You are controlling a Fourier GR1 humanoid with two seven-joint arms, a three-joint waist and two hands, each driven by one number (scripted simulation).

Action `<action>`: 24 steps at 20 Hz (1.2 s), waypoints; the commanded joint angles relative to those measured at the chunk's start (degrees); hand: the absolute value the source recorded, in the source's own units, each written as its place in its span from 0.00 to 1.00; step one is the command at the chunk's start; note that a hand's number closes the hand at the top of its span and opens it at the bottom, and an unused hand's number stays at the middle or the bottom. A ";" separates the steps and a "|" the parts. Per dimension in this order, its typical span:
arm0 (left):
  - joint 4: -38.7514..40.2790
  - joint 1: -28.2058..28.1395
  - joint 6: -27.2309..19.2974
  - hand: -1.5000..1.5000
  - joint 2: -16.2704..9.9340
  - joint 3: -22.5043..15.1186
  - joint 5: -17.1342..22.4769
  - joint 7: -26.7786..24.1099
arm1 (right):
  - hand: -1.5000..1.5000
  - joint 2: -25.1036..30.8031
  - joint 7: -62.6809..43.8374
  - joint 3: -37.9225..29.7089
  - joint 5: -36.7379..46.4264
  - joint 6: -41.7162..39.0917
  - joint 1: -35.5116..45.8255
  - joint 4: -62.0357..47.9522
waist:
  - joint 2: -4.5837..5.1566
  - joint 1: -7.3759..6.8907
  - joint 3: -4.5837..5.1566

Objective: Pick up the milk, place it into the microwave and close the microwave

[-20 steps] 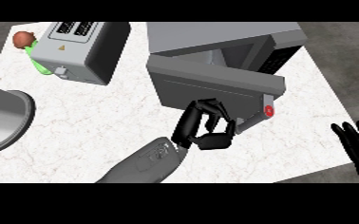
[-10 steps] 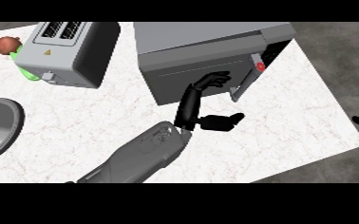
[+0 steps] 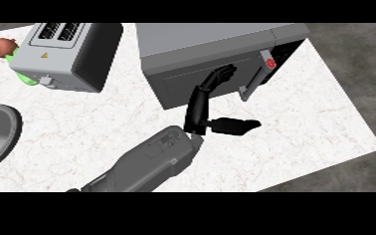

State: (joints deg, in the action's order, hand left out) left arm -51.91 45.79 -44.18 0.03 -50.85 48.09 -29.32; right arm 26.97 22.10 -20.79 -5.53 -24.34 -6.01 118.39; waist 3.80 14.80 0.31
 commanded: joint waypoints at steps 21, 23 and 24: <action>5.22 5.68 -0.27 0.00 -0.03 1.33 9.06 -6.58 | 0.00 -3.99 -4.12 3.44 -12.86 -1.64 8.55 -11.14 | 1.91 -0.83 -0.37; 5.93 6.54 -0.40 0.00 -0.03 1.60 9.57 -6.75 | 0.00 -3.72 -4.74 3.81 -14.07 -2.69 8.52 -12.27 | 1.88 -0.34 -0.39; 5.87 6.07 -0.52 0.00 -0.03 1.44 9.92 -7.14 | 0.00 -3.70 -4.92 3.73 -14.74 -2.88 8.75 -12.83 | 2.09 0.12 -0.36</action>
State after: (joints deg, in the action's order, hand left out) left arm -50.43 48.22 -43.76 0.01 -53.03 56.09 -36.81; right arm 24.02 18.21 -17.59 -16.68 -26.06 2.07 108.09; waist 5.27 14.30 -0.12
